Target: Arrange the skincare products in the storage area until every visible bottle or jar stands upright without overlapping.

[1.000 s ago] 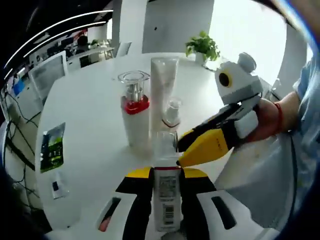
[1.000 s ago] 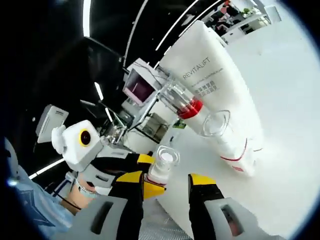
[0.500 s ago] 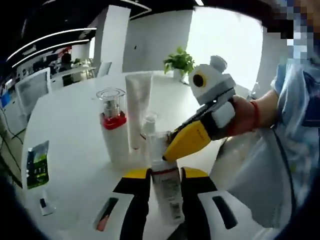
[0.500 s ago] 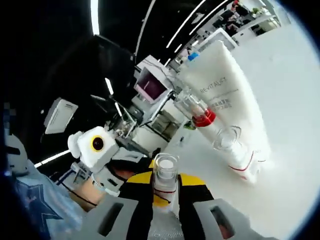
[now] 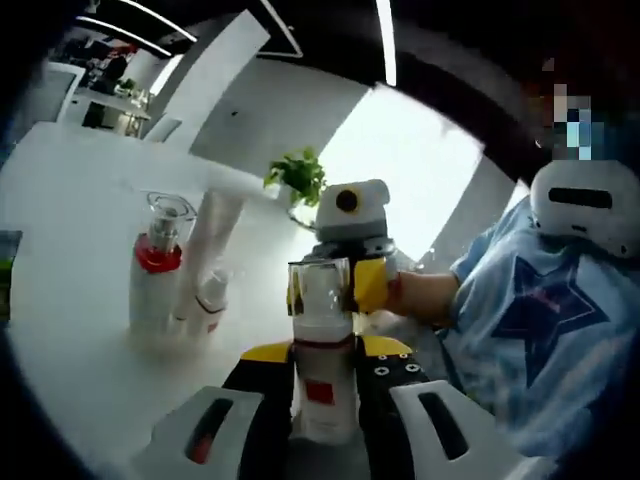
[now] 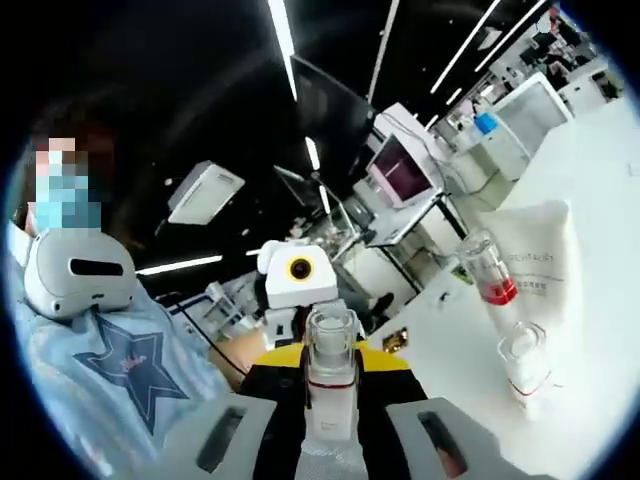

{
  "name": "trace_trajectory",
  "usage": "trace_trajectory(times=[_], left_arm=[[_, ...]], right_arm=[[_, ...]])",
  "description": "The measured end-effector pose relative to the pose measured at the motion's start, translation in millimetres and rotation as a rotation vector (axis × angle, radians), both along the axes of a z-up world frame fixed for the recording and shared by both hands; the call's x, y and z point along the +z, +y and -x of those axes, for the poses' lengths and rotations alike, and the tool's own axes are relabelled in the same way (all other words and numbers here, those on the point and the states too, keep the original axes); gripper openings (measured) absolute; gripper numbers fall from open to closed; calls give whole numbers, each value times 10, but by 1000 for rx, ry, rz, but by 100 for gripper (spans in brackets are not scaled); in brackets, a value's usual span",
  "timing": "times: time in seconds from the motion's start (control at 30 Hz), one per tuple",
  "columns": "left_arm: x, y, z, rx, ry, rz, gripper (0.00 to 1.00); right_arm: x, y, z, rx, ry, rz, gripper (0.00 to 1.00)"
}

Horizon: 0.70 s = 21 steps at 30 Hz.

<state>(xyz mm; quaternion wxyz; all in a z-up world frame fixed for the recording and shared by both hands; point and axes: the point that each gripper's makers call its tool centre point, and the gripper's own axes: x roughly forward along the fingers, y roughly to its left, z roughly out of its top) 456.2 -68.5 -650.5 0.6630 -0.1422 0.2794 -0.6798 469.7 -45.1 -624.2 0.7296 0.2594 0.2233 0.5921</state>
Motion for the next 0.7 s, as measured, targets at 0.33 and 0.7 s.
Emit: trace_trajectory(times=[0.33,0.7], left_arm=[[-405,110,-398,235,-235,-318,21],[-616,251,-642,377,-535,-611,22]], right_arm=[[-354,-8,-312,-238,3,161,17],[-596,-5,-428,-420,170,195,26]])
